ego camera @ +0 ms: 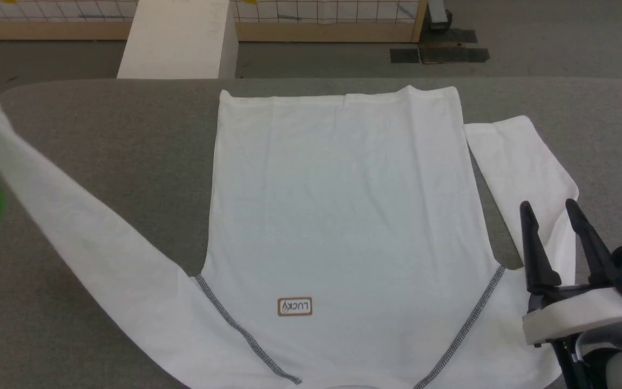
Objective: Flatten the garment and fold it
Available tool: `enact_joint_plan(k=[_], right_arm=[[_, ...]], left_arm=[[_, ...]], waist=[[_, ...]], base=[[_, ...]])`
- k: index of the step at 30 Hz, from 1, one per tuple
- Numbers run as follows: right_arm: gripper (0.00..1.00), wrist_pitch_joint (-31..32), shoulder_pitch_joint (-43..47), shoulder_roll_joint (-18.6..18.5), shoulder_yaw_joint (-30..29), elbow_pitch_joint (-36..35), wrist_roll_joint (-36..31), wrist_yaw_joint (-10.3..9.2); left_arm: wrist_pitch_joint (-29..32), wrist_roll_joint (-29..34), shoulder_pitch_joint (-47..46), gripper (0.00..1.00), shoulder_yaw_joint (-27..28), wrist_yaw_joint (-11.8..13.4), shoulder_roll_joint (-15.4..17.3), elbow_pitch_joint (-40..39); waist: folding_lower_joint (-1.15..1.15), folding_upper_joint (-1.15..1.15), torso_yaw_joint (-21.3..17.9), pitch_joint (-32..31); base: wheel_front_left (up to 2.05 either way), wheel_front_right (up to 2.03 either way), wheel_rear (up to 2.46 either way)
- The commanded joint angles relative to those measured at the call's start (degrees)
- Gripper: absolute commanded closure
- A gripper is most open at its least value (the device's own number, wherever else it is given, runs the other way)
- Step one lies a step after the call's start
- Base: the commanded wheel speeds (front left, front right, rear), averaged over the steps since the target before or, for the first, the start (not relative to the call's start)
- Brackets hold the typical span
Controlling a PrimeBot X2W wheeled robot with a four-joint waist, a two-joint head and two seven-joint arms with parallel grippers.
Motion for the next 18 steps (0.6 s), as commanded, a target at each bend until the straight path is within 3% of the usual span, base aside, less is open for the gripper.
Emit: enact_joint_plan(k=[1,4,8,13,18], right_arm=[[0.00,0.1,0.3,0.1,0.3,-0.2,0.4,-0.09],[0.00,0.3,0.1,0.1,0.8,-0.1,0.4,-0.09],[0.00,0.2,0.1,0.1,1.3,0.0,0.7,-0.09],[0.00,0.1,-0.1,0.1,1.7,0.2,1.1,-0.09],[0.00,-0.4,-0.9,0.1,2.2,0.7,1.5,-0.09]], left_arm=[[0.4,-0.3,-2.1,1.00,-2.4,-0.4,-2.2,-1.7],[1.1,1.4,-7.7,1.00,-11.8,-1.1,-10.1,-5.5],[0.9,4.0,-13.0,1.00,-21.4,-1.8,-19.6,-4.3],[-0.5,3.2,-15.5,1.00,-32.3,-4.5,-33.0,4.1],[-2.1,4.3,-16.8,1.00,-40.5,-8.0,-41.3,17.1]], waist=[[0.00,0.00,0.3,-0.4],[0.00,0.00,-0.3,-0.6],[0.00,0.00,-1.5,-0.1],[0.00,0.00,-3.5,1.5],[0.00,0.00,-5.4,3.7]], base=[[0.00,0.00,0.00],[0.00,0.00,0.00],[0.00,0.00,0.00],[0.00,0.00,0.00],[0.00,0.00,0.00]])
